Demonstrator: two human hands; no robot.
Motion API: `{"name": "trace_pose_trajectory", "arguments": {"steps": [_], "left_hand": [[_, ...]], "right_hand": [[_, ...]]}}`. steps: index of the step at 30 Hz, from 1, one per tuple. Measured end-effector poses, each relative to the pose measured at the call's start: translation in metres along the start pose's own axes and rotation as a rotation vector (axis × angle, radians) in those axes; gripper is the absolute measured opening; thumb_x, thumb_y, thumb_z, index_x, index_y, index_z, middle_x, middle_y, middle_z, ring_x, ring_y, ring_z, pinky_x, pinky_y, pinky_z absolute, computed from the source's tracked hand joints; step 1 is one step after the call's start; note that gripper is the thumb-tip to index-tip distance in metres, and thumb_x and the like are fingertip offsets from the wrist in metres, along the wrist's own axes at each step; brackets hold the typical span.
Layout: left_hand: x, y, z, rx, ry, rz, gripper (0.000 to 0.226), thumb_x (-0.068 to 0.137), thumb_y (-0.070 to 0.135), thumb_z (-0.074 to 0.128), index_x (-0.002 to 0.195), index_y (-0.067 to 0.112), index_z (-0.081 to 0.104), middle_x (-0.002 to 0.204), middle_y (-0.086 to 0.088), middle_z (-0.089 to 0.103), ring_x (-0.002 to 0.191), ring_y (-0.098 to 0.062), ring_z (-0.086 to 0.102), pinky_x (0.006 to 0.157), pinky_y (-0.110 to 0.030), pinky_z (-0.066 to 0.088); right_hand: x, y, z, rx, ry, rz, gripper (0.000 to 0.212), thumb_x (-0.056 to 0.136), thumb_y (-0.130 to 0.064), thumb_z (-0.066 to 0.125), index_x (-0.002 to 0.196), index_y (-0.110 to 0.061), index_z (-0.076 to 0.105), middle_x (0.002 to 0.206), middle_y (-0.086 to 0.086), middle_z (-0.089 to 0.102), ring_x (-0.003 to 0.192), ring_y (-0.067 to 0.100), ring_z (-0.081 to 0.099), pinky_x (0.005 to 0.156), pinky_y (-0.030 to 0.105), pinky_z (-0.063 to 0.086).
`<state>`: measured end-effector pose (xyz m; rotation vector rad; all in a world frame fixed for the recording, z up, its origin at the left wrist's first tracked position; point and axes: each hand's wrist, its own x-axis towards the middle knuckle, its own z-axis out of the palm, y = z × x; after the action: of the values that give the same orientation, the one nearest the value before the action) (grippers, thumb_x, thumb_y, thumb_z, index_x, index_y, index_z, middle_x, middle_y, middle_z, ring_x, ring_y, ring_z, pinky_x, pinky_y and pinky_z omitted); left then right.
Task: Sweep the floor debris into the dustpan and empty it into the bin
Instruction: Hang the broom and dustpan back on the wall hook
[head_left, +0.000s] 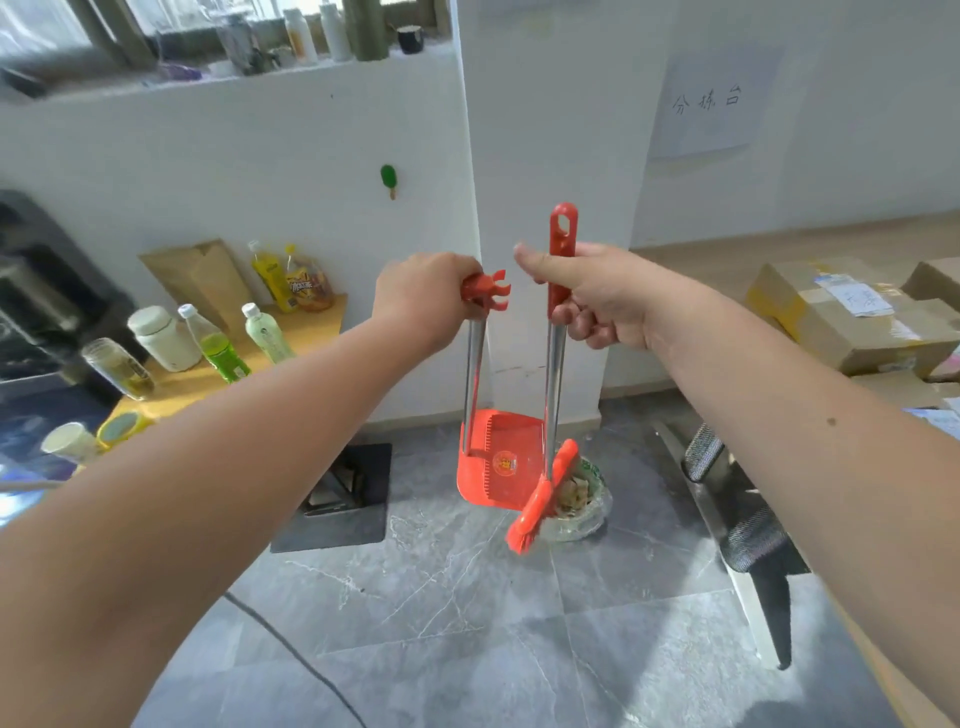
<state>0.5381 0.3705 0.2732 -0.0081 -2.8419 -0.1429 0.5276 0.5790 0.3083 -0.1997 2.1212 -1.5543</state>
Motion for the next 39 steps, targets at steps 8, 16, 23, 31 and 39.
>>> {"name": "trace_pose_trajectory", "arguments": {"steps": [8, 16, 23, 31, 39], "left_hand": [[0.011, -0.033, -0.023, 0.182, 0.068, -0.137, 0.023, 0.093, 0.047, 0.067, 0.108, 0.029, 0.065, 0.098, 0.003, 0.058, 0.1, -0.027, 0.057, 0.08, -0.043, 0.036], [0.03, -0.122, -0.031, 0.145, -0.073, -0.203, 0.045, 0.082, 0.065, 0.069, 0.091, 0.021, 0.062, 0.077, 0.005, 0.06, 0.07, -0.016, 0.057, 0.056, -0.029, 0.039], [0.066, -0.208, -0.033, 0.028, -0.192, -0.311, 0.07, 0.056, 0.086, 0.073, 0.069, 0.018, 0.061, 0.065, 0.003, 0.059, 0.06, -0.016, 0.058, 0.051, -0.026, 0.041], [0.095, -0.27, -0.034, -0.007, -0.103, -0.31, 0.08, 0.049, 0.098, 0.061, 0.065, 0.02, 0.063, 0.062, 0.005, 0.062, 0.061, -0.014, 0.062, 0.051, -0.025, 0.045], [0.121, -0.294, -0.03, 0.001, -0.048, -0.325, 0.078, 0.05, 0.098, 0.059, 0.062, 0.021, 0.063, 0.06, 0.006, 0.063, 0.058, -0.015, 0.063, 0.051, -0.025, 0.046]], "right_hand": [[0.035, -0.049, 0.024, -0.324, 0.109, -0.261, 0.043, 0.095, -0.054, 0.057, 0.099, -0.012, 0.065, 0.065, 0.004, 0.049, 0.049, 0.016, 0.038, 0.045, 0.026, 0.032], [0.112, -0.091, 0.09, -0.257, 0.131, -0.467, 0.041, 0.101, -0.045, 0.05, 0.091, -0.008, 0.061, 0.091, 0.013, 0.064, 0.078, 0.023, 0.06, 0.076, 0.037, 0.051], [0.184, -0.132, 0.155, 0.324, -0.017, -0.542, 0.034, 0.1, -0.046, 0.053, 0.086, -0.015, 0.048, 0.067, 0.004, 0.049, 0.057, 0.021, 0.046, 0.055, 0.035, 0.047], [0.241, -0.184, 0.217, 0.383, 0.016, -0.606, 0.032, 0.095, -0.046, 0.061, 0.08, -0.02, 0.053, 0.063, 0.006, 0.044, 0.05, 0.021, 0.038, 0.048, 0.031, 0.036], [0.278, -0.21, 0.243, 0.457, 0.04, -0.651, 0.034, 0.096, -0.043, 0.062, 0.075, -0.018, 0.049, 0.06, 0.005, 0.041, 0.049, 0.022, 0.034, 0.046, 0.033, 0.031]]}}
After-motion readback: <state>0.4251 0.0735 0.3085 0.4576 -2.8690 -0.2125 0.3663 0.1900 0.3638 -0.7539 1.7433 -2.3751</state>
